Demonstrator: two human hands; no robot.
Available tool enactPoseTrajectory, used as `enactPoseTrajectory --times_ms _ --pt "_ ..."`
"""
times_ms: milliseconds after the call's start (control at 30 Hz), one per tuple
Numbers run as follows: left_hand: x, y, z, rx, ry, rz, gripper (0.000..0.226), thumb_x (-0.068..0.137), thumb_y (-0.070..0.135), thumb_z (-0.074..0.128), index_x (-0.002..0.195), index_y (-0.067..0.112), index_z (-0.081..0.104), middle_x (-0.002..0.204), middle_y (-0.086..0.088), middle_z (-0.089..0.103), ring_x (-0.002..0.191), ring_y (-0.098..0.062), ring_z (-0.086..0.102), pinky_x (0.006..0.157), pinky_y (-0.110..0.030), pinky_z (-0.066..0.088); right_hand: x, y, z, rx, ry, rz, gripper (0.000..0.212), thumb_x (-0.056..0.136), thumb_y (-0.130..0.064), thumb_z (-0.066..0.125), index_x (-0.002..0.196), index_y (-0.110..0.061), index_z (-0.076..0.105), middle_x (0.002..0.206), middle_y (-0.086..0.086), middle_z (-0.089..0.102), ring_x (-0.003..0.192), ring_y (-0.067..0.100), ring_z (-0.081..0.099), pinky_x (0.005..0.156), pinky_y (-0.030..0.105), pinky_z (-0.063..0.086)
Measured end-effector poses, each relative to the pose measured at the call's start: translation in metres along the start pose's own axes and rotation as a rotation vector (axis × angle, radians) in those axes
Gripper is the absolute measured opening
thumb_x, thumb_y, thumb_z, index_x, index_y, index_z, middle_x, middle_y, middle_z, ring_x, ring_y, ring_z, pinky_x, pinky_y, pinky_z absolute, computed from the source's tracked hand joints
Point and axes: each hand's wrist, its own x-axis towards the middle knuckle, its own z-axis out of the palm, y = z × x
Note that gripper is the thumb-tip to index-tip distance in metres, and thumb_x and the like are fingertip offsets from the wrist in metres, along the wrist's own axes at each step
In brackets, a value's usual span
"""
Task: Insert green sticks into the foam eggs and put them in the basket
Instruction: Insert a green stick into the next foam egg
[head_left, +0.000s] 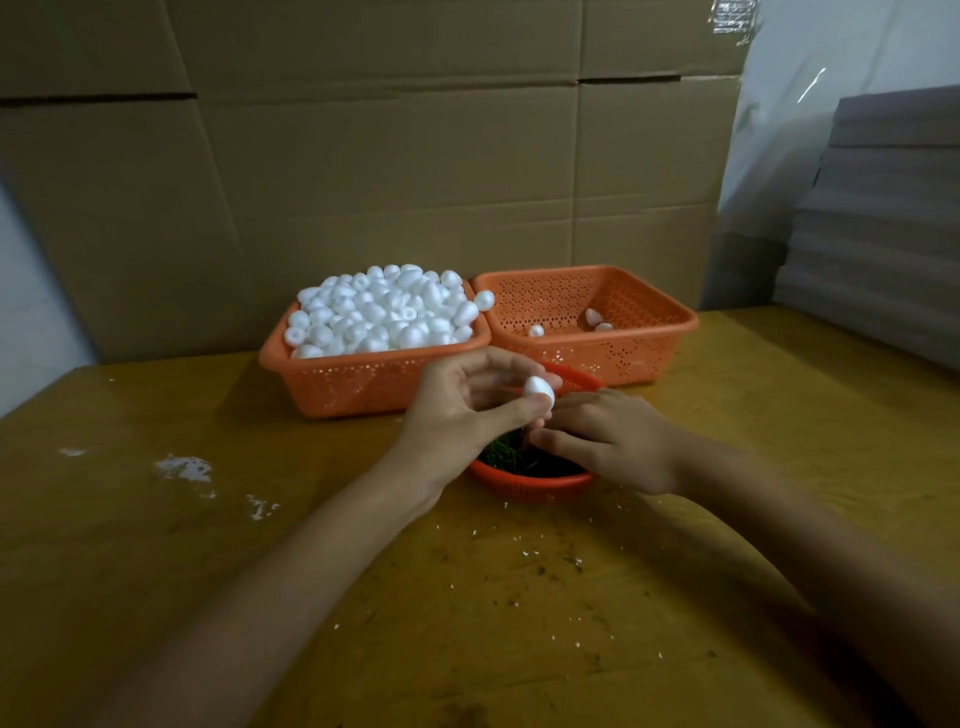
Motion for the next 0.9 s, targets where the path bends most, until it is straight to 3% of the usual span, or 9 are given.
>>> enactPoseTrajectory --times_ms 67,167,333,500,700,900 --pt "-0.0034 -0.0013 0.0012 0.050 0.008 0.036 0.020 0.088 -0.001 0.080 0.106 0.004 0.073 0.111 -0.008 0.080 0.093 -0.028 0.078 0.088 -0.035 0.063 -0.0006 -0.0007 -0.0004 0.002 0.007 -0.008 0.055 0.106 -0.058 0.032 0.118 -0.023 0.073 0.113 -0.007 0.071 0.101 0.010 0.063 0.089 0.041 0.048" --pt "-0.0070 -0.0042 0.0017 0.078 0.035 0.044 0.022 0.087 0.003 0.082 0.107 0.009 0.076 0.105 -0.006 0.080 0.093 -0.029 0.079 0.089 -0.039 0.063 -0.0003 0.0000 0.0006 -0.027 0.007 -0.011 0.046 0.108 -0.050 0.038 0.113 -0.020 0.073 0.103 -0.010 0.068 0.092 0.009 0.060 0.084 0.041 0.047" --pt "-0.0066 -0.0065 0.0026 0.077 0.013 0.049 0.024 0.089 0.007 0.082 0.112 0.011 0.077 0.105 -0.008 0.079 0.091 -0.035 0.078 0.085 -0.039 0.064 0.0002 0.0018 -0.0006 -0.033 -0.004 -0.024 0.032 0.110 -0.038 0.045 0.115 -0.020 0.072 0.109 -0.005 0.070 0.097 0.013 0.063 0.086 0.043 0.048" --pt "-0.0071 -0.0064 0.0051 -0.011 0.052 0.062 0.025 0.089 0.003 0.079 0.113 0.008 0.073 0.107 -0.012 0.077 0.090 -0.036 0.078 0.075 -0.033 0.064 -0.0010 -0.0028 -0.0030 -0.035 -0.006 -0.021 0.052 0.103 -0.052 0.033 0.115 -0.020 0.072 0.106 -0.005 0.071 0.096 0.014 0.064 0.085 0.043 0.049" --pt "-0.0063 -0.0041 0.0034 -0.009 0.047 0.069 0.023 0.086 0.004 0.082 0.106 0.000 0.072 0.109 -0.014 0.077 0.096 -0.035 0.078 0.079 -0.033 0.063 -0.0009 -0.0031 -0.0034 -0.047 -0.003 -0.013 0.048 0.109 -0.052 0.034 0.113 -0.022 0.072 0.105 -0.006 0.070 0.097 0.013 0.063 0.084 0.043 0.049" --pt "-0.0065 -0.0033 0.0011 -0.082 0.046 0.061 0.025 0.084 0.009 0.081 0.105 0.002 0.070 0.112 -0.015 0.076 0.100 -0.035 0.077 0.084 -0.033 0.063 -0.0003 -0.0041 -0.0040 -0.054 -0.011 -0.011 0.043 0.108 -0.048 0.038 0.125 -0.025 0.071 0.116 -0.004 0.071 0.106 0.015 0.064 0.090 0.044 0.048"
